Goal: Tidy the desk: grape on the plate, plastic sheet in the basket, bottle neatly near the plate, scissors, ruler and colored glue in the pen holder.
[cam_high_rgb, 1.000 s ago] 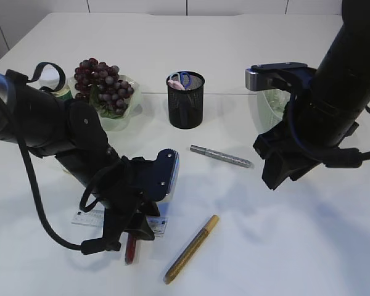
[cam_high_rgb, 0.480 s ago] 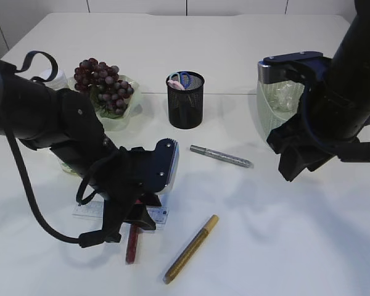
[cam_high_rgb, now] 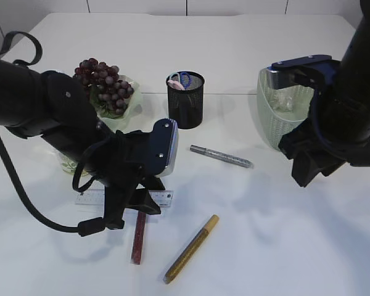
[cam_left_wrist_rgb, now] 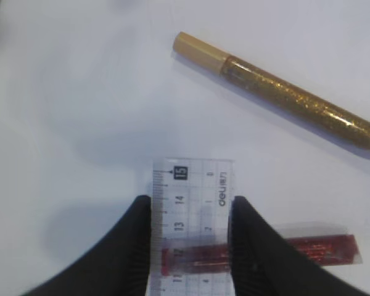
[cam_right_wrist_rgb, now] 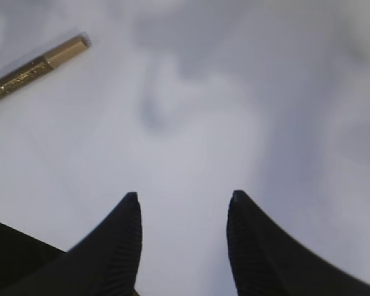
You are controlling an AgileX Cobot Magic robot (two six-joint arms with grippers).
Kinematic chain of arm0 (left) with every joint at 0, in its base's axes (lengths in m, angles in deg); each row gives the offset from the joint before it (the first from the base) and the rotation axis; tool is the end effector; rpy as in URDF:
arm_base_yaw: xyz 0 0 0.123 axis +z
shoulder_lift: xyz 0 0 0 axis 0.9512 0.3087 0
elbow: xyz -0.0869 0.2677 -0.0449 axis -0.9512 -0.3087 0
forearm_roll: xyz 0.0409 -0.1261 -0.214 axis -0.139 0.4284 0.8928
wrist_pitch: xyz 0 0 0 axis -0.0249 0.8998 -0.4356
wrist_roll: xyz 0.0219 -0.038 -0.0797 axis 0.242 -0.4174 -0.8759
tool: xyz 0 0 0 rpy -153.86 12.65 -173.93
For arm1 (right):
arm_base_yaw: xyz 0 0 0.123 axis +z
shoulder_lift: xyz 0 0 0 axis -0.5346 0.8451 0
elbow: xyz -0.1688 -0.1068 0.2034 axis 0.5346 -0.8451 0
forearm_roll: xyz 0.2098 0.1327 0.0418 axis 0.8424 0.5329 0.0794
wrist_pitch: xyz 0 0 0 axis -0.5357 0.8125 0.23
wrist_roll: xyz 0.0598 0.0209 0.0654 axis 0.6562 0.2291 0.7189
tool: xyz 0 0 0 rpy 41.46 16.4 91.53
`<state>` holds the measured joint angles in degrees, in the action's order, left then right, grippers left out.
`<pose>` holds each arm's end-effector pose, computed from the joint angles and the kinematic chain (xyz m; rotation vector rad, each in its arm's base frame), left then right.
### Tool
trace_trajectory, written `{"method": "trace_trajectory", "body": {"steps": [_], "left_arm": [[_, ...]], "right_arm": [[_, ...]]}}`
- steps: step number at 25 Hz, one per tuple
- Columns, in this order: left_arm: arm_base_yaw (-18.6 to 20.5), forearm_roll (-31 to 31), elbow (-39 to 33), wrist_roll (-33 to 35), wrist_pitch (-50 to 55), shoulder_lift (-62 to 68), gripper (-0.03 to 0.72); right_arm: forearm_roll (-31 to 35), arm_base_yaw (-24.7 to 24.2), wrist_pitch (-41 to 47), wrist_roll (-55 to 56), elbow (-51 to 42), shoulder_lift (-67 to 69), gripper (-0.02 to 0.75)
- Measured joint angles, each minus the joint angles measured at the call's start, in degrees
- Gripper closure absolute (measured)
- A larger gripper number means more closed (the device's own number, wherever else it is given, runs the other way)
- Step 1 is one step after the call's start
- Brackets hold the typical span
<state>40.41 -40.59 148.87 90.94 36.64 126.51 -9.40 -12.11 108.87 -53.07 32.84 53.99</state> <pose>0.3008 -0.2163 0.1484 1.9950 1.7719 -0.2397 0.2848 0.1109 0.2635 -0.6581 2.9449 0.1206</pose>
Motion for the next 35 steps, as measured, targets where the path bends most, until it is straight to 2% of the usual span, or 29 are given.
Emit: {"method": "trace_trajectory", "body": {"steps": [4,8,17,26,35], "left_arm": [[0.0,0.7,0.0,0.0,-0.2,-1.7,0.417],[0.0,5.5,0.0,0.0,-3.3,-2.7,0.417],[0.0,16.6,2.8,0.0,-9.3,-2.8,0.416],[0.0,19.5,9.0,0.0,-10.2,-2.8,0.414],[-0.6,25.7,9.9,0.1,-12.4,-2.8,0.414]], "right_arm": [[0.0,-3.3,0.0,0.1,-2.9,-0.2,0.374],[0.7,-5.4,-2.0,0.1,-6.1,-1.3,0.383],[1.2,-5.5,-3.6,0.1,-6.8,-2.6,0.386],[1.2,-5.5,-4.7,0.1,-6.8,-2.6,0.386],[1.2,-5.5,-5.4,0.1,-6.8,-2.6,0.386]]}}
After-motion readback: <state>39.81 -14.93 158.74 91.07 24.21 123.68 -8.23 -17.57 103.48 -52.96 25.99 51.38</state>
